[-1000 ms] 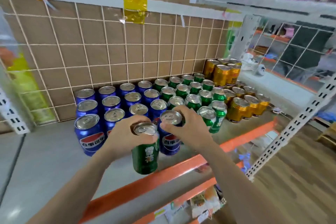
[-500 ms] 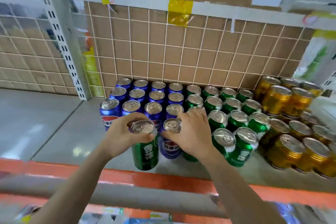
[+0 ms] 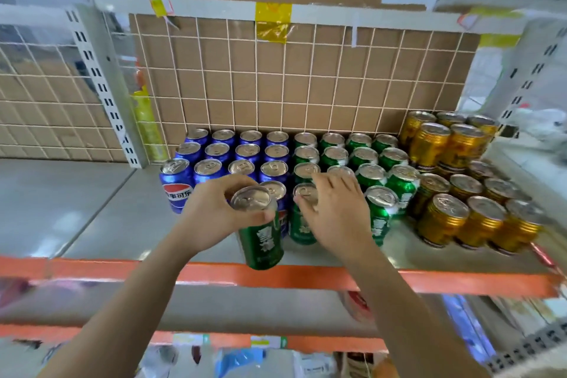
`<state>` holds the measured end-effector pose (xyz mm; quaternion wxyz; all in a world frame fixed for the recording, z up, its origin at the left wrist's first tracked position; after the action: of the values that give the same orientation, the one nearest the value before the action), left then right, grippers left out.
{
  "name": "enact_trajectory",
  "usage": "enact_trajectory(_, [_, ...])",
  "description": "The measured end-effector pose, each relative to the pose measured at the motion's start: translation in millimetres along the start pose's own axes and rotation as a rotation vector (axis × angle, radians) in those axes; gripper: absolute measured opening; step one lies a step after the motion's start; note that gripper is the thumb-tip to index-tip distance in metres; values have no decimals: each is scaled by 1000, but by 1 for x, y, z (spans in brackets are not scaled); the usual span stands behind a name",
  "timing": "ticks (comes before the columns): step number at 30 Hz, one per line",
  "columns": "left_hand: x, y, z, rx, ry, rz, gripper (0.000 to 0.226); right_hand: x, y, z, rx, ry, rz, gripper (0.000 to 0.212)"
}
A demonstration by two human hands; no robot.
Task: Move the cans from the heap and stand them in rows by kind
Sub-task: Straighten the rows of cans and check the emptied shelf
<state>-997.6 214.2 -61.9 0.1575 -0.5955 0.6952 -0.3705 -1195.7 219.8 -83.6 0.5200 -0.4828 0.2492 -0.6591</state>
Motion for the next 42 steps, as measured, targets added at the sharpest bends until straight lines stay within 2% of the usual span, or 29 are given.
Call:
enact_trajectory(5, [-1,29,-42,26,104,103,47,-42,-42,-28,-37,113,-38,49])
enact_trajectory(10, [5,70,-86,18,220,173,38,-72,-75,-72,-114,229,56,59])
enact_trajectory(15, [24,110,-137,77,326,187,37,-84,-97,-118,-122,240,97,60])
enact_trajectory(20, [50,152,-185,341,357,90,57,-81,-120,-167,-138,210,86,52])
enact_trajectory(23, [64,172,-200,522,380,78,53,-77,-127,-192,-118,171,66,49])
enact_trajectory(26, [77,185,-210,654,362,132,43,-73,-128,-208,-97,153,101,51])
enact_trajectory(31, [99,200,-203,816,337,246,52,-65,-128,-226,-71,143,125,52])
enact_trajectory(42, [109,216,-168,747,249,336,54,-48,-119,-224,-24,123,215,54])
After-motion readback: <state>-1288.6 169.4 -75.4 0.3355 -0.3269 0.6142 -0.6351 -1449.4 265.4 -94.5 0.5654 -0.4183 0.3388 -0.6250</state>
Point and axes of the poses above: each hand's wrist, its own x-axis towards the middle knuckle, its own y-axis out of the palm, z = x × y, the point moved 1 cm from there along x, towards the middle knuckle, and after that the axes turned 11 degrees about x, right-handed, at the moved point
